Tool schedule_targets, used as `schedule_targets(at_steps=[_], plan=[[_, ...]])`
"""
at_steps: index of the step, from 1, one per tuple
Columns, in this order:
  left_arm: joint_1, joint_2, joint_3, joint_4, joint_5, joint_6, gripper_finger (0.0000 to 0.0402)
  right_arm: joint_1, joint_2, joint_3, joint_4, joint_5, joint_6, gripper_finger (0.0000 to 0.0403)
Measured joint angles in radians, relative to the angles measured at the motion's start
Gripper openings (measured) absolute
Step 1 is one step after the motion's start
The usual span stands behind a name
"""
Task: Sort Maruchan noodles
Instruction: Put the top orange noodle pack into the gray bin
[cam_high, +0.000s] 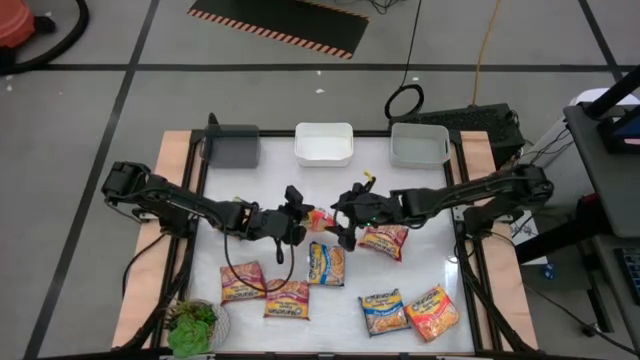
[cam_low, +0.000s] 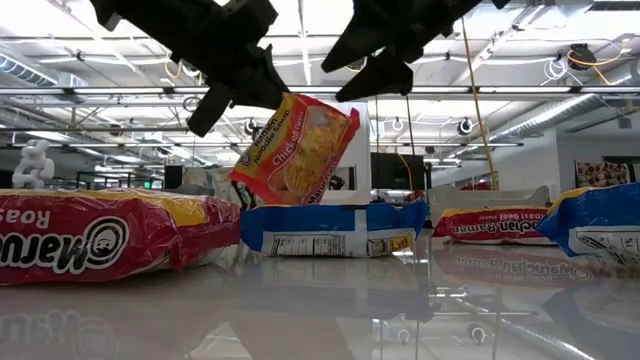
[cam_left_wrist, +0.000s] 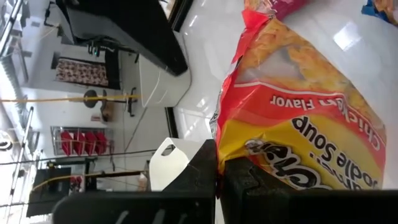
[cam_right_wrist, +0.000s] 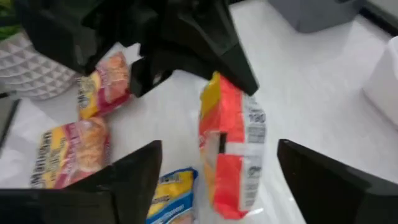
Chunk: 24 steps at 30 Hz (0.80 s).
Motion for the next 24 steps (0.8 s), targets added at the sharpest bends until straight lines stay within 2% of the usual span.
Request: schedule_targets(at_steps=[3,7,12,19,24], plan=[[0.000,0.000,0.000,0.000,0.000,-0.005,0.0001,-0.003,0.013,0.000,-0.005,0.003,-0.018,0.0337],[0.005,0.000,0.000,0.000,0.000,-0.003,0.0001,-0.011,0.012,0.000,-0.016,0.010,-0.051,0.0335],[0.024,0.000,0.000,0.003,0.000,-0.014,0.0001,-0.017,0.027,0.000,-0.007,0.084,-0.068,0.0334],[0.036,0.000,0.000,0.004,0.000,-0.034,0.0001,-0.034,0.091,0.000,0.051,0.065,-0.068,0.0334],[0.035,0.000,0.000,0.004,0.000,-0.033,0.0001,-0.055,0.125,0.000,0.079,-0.004,-0.069,0.0334]])
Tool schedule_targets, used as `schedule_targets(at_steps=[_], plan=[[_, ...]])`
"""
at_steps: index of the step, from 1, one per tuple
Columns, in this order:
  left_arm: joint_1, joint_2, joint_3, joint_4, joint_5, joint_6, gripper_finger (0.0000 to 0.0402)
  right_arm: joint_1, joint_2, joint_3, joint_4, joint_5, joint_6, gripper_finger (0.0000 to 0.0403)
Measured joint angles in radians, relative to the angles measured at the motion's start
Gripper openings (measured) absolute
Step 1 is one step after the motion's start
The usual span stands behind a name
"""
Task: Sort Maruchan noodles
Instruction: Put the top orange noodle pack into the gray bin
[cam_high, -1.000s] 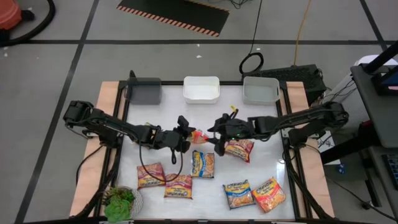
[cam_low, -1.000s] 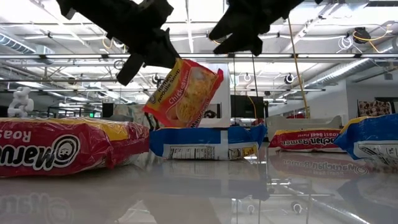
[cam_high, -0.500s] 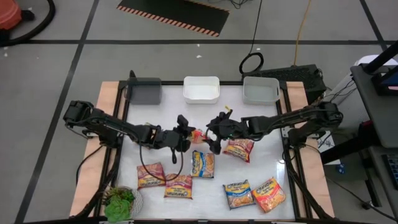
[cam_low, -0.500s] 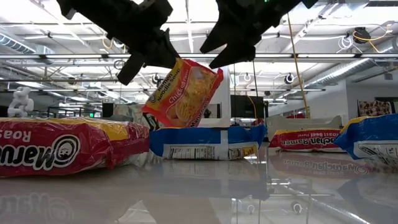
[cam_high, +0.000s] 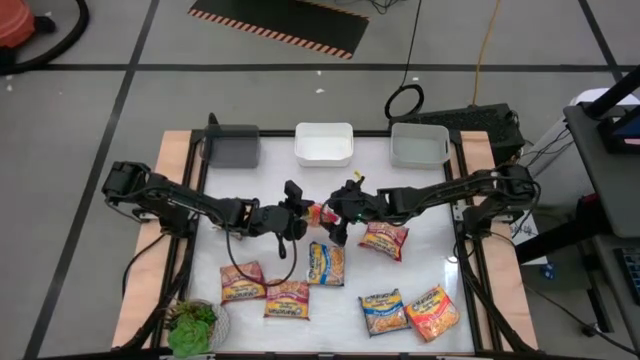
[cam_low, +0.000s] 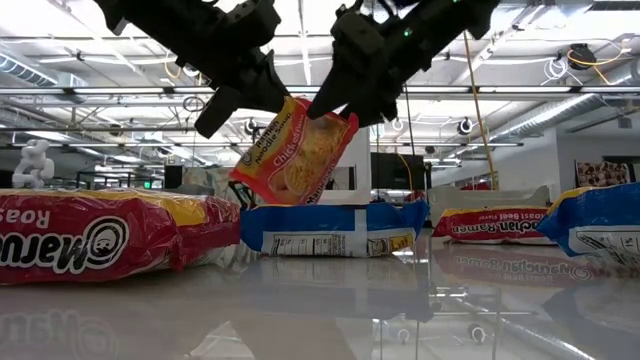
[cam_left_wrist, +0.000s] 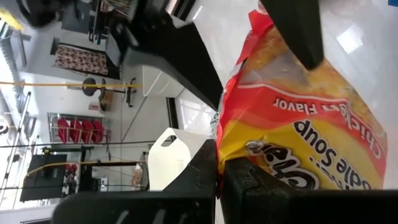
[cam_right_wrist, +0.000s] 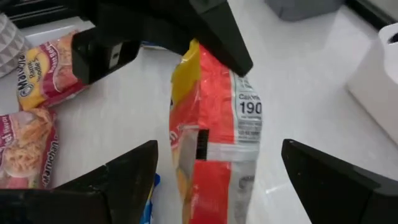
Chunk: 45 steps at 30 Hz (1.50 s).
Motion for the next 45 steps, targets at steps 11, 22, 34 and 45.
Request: schedule_targets(at_steps=[11,22,34,45], plan=[[-0.001,0.000,0.000,0.003,0.001,-0.001,0.0001,-0.040,0.063,-0.001,0.086,-0.078,-0.013,0.0282],[-0.001,0.000,0.000,0.003,0.005,-0.019,0.0008,-0.042,0.047,-0.001,0.070,-0.078,-0.050,0.0143],[-0.007,0.000,0.000,0.002,0.000,-0.059,0.0024,-0.045,0.048,-0.001,0.069,-0.078,-0.062,0.0085],[-0.028,0.000,0.000,0.089,-0.169,-0.221,0.0237,-0.050,0.029,-0.001,0.057,-0.076,-0.076,0.0083]])
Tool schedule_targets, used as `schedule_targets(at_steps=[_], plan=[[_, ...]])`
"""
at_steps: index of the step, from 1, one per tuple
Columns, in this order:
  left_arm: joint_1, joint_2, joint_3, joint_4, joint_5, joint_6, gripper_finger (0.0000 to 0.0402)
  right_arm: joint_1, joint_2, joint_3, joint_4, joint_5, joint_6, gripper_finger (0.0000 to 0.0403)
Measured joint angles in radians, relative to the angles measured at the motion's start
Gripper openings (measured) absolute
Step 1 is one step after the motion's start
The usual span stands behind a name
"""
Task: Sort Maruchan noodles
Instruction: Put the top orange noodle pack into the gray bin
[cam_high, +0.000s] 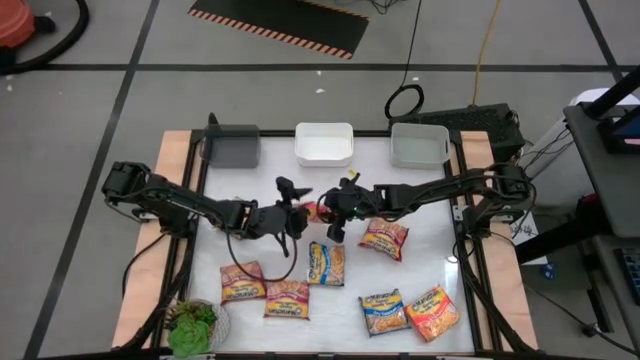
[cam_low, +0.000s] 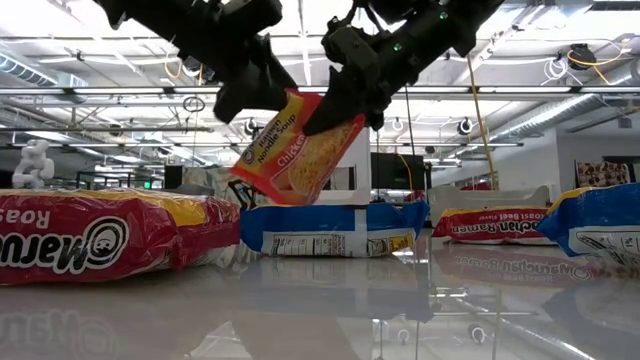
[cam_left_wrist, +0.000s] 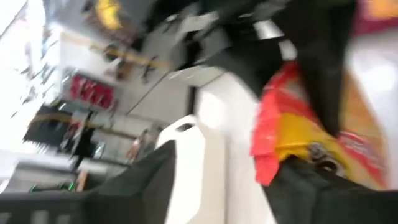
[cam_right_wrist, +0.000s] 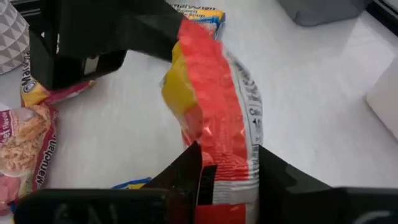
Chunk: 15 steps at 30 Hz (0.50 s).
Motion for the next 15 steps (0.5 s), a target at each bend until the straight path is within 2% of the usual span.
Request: schedule_targets(at_steps=[2,5,15], plan=[[-0.007,0.000,0.000,0.016,-0.072,-0.026,0.0269,-0.003,-0.019,0.000,-0.033,0.016,-0.004,0.0083],[-0.011,-0.025,0.000,-0.011,-0.117,-0.068,0.0297,-0.003,-0.065,0.000,-0.095,0.097,-0.012,0.0083],[-0.002,-0.178,0.001,-0.122,-0.132,-0.324,0.0305,0.001,-0.265,0.000,-0.363,0.407,0.000,0.0083]])
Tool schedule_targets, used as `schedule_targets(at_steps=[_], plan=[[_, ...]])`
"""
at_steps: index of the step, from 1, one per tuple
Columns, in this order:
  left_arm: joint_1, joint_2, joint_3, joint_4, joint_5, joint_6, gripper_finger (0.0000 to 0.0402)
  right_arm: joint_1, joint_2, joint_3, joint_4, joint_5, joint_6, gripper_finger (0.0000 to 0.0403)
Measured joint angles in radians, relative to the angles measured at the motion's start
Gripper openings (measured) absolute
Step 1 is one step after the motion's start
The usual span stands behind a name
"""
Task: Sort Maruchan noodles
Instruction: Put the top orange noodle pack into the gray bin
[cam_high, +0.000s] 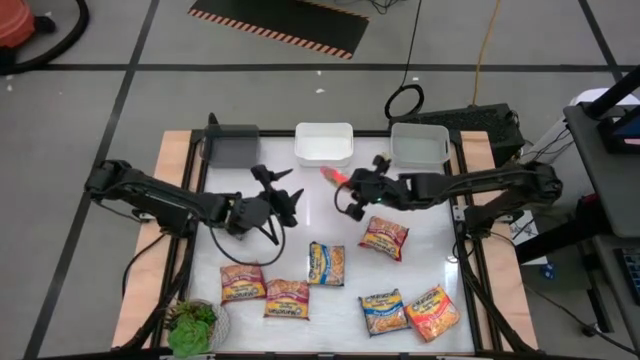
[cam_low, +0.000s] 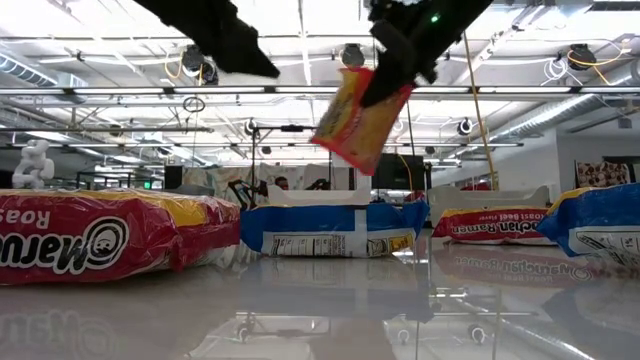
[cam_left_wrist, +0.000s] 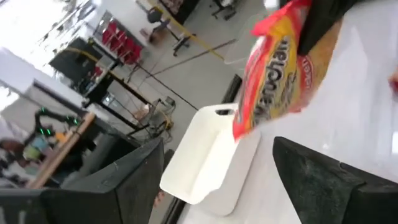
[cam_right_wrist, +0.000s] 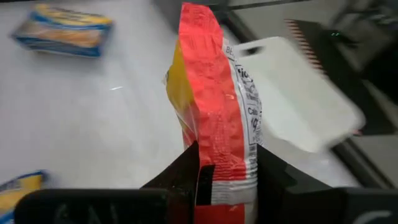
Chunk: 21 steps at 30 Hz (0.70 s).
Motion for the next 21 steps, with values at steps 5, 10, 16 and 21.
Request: schedule_targets(at_steps=[5,10,16,21], plan=[[-0.012,-0.056,0.000,-0.154,0.002,-0.138,0.0305,0.000,-0.081,-0.025,-0.073,0.122,0.013,0.0083],[-0.034,-0.065,-0.001,-0.310,0.005,-0.278,0.0305,-0.029,-0.178,-0.093,-0.071,0.198,0.011,0.0083],[-0.055,-0.064,-0.001,-0.420,0.019,-0.387,0.0305,-0.072,-0.313,-0.189,0.014,0.329,-0.012,0.0083],[-0.073,-0.064,-0.001,-0.448,0.023,-0.440,0.0305,-0.109,-0.412,-0.276,0.129,0.330,-0.070,0.0083]])
